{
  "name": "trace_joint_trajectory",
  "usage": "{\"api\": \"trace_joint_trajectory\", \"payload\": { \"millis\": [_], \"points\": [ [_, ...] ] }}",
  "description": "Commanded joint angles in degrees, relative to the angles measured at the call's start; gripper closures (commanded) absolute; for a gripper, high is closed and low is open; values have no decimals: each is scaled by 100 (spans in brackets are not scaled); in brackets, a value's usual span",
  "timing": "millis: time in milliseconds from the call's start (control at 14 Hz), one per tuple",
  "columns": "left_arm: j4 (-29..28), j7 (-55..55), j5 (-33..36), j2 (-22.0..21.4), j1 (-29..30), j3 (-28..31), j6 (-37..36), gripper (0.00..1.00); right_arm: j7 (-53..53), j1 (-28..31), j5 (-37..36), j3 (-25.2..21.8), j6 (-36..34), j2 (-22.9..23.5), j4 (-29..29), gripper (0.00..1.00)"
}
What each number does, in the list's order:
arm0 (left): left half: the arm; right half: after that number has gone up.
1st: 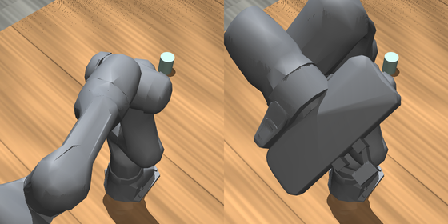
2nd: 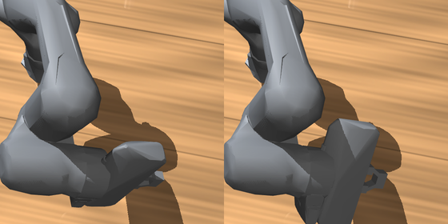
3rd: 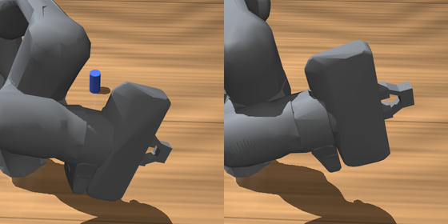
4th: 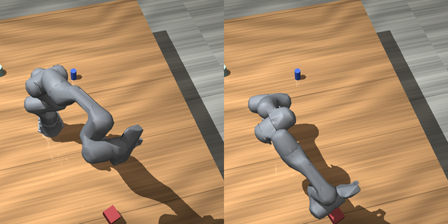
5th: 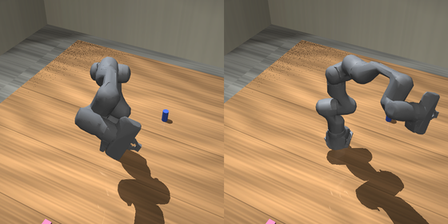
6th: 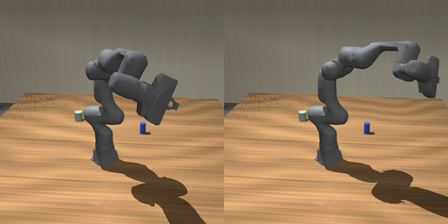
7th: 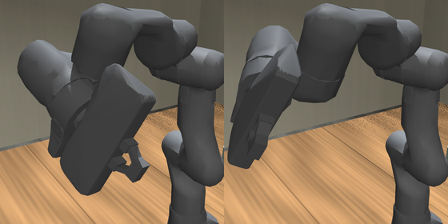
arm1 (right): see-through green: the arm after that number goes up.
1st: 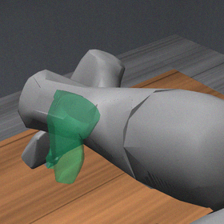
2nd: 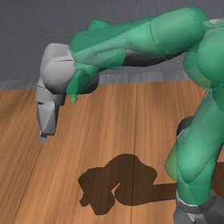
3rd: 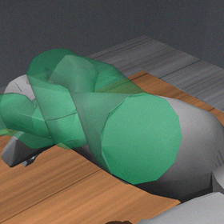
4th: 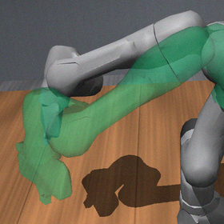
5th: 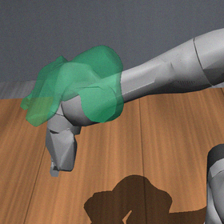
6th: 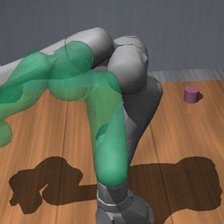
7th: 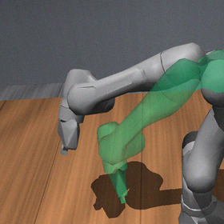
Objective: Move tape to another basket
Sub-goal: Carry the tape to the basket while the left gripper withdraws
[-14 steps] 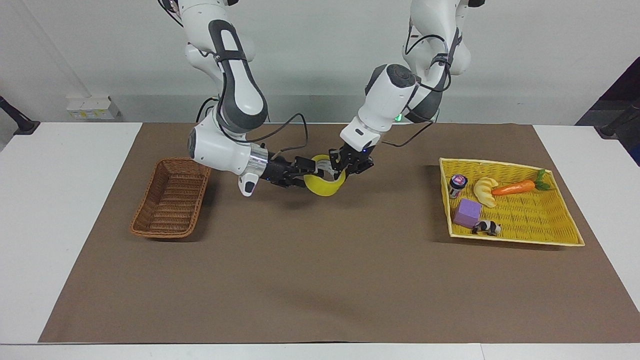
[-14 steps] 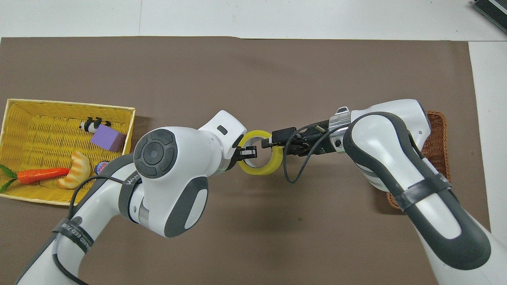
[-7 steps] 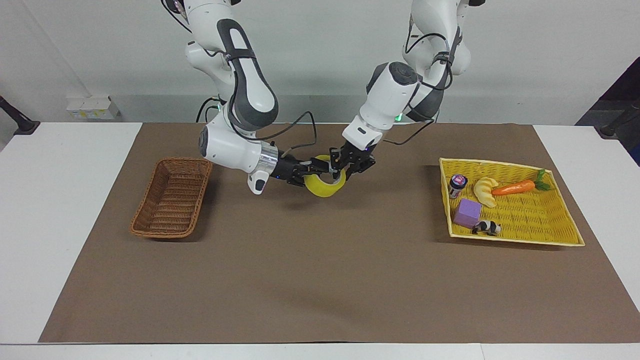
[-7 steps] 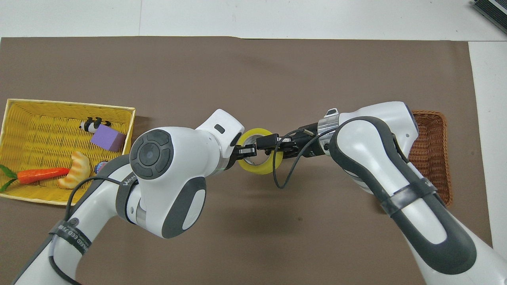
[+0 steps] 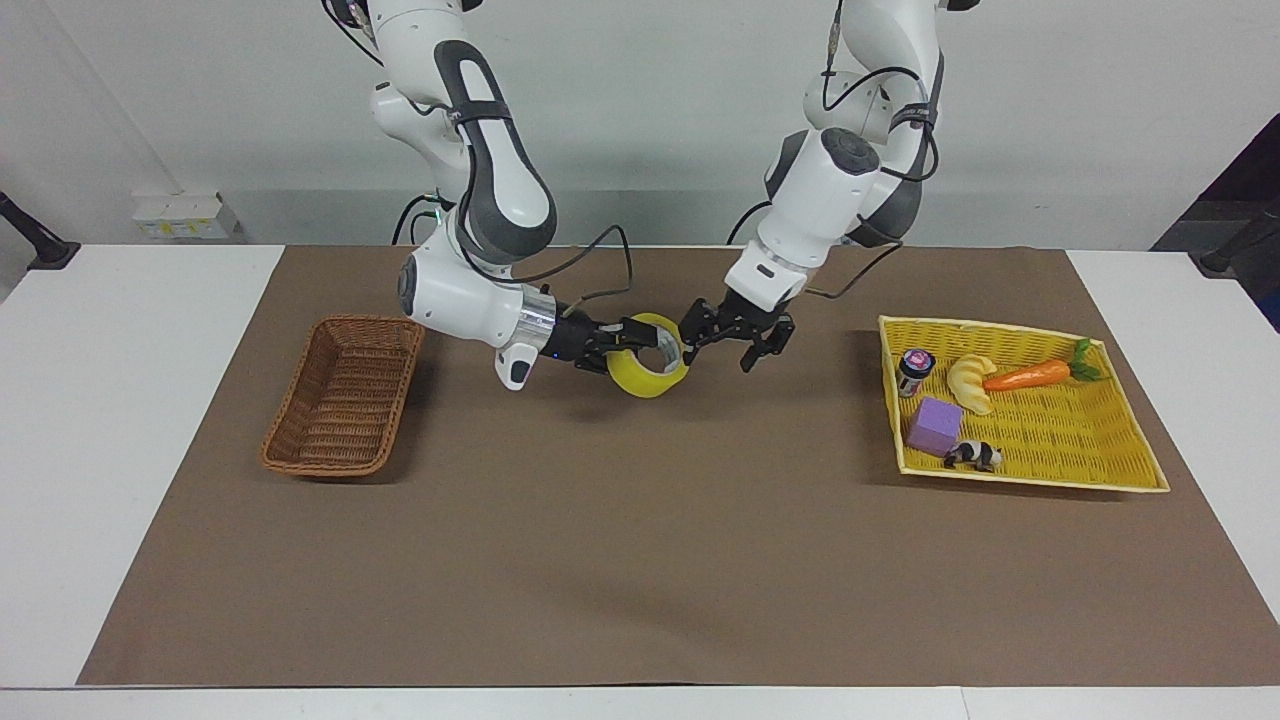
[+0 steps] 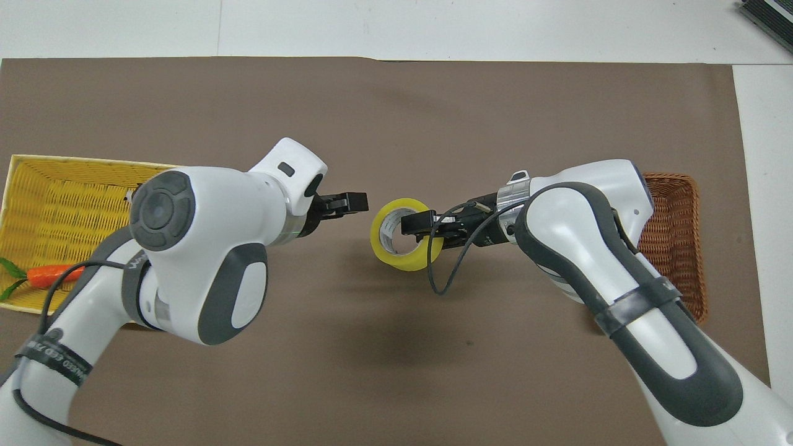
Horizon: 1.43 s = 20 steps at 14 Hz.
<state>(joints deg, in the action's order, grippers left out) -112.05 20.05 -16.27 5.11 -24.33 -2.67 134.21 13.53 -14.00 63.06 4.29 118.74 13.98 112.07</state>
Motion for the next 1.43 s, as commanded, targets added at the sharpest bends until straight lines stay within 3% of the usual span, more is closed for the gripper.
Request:
{"api": "trace_joint_trajectory", "payload": {
  "millis": [0,286,571,714,1071,1357],
  "points": [
    [139,-483,491,-151,533,-32,-395,0,115,125,-30,-33,0,-71,-1,100],
    [692,-1141,1107,-98,1254,-32,-869,0,-25,300,-697,-51,-18,-150,-63,100],
    [1606,-2039,1117,-72,1773,-32,-1993,0,-262,599,-1477,-51,-35,-176,-387,100],
    [2053,-2058,1388,-107,1827,-32,-2642,0,-517,801,-2216,-42,-542,-168,-694,100],
    [3047,-2242,1627,-151,1985,-15,-4322,0,-501,1398,-2982,-51,-1554,-220,-1012,100],
    [3163,-2322,1627,-247,1976,-23,-4886,0,-116,2110,-3238,-51,-2152,-229,-1091,100]
  ]
}}
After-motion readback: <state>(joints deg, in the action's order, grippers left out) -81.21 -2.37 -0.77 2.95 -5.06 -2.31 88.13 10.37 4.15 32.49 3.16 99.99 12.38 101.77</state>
